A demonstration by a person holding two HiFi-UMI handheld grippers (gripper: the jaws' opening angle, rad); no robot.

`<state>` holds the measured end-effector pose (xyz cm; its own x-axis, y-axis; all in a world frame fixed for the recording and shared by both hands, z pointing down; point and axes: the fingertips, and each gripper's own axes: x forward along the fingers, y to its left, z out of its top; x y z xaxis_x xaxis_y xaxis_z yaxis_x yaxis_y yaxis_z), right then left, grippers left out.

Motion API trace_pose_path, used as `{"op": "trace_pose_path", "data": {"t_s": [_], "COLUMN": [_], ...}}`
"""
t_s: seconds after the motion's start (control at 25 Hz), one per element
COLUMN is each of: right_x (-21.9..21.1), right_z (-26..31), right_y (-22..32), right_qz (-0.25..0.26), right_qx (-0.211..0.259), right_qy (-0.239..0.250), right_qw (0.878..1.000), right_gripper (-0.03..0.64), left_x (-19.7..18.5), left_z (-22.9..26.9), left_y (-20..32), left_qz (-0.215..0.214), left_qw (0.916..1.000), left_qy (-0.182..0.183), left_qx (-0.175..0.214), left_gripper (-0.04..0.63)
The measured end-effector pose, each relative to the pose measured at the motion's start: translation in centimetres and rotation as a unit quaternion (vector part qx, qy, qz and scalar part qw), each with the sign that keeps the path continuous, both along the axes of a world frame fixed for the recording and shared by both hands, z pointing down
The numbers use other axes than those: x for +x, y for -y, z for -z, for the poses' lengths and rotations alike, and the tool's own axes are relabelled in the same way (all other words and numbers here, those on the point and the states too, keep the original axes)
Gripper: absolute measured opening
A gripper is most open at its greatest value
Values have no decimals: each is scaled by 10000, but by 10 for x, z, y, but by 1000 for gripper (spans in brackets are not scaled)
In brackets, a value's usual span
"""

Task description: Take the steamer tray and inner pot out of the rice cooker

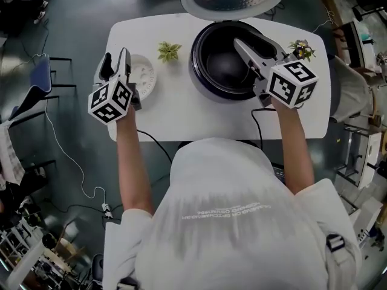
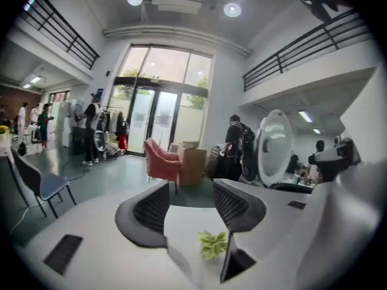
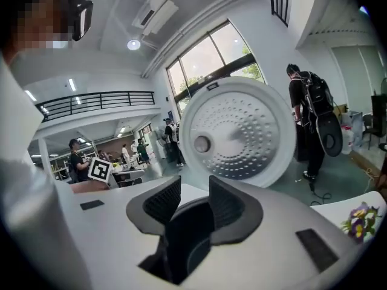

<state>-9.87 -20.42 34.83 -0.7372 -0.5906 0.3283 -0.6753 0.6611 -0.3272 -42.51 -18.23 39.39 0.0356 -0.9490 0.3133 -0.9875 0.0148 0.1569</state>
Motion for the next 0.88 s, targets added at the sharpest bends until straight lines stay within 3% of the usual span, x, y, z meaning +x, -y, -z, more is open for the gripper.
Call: {"op": "trace_pose_path", "data": {"t_s": [0.2, 0.36, 0.48, 0.76, 0.88], "right_x": [63, 94, 109, 117, 119], "right_z": [-14, -29, -42, -79, -91], "right_y": [7, 3, -1, -8, -10], "right_qz": [-470, -656, -704, -625, -686], "right_qx": [-100, -322, -491, -904, -1039], "right_qy": [-285, -408, -492, -668, -703], "right_qw": [9984, 9965, 9951, 9917, 9897], "right_gripper": [143, 143, 143, 144, 143], "left_x": [100, 153, 189, 238, 244], "left_z": [12, 8, 3, -38, -50], "left_y": [21, 22, 22, 8, 2], "left_qz": [-1198, -1821, -2221, -2990, -3139], "left_qw": [9927, 9821, 9737, 9444, 9363], "left_qy": [108, 447, 390, 748, 740], "left_qx": [6, -192, -332, -1144, -1390], "left_gripper": [206, 206, 206, 206, 206]}}
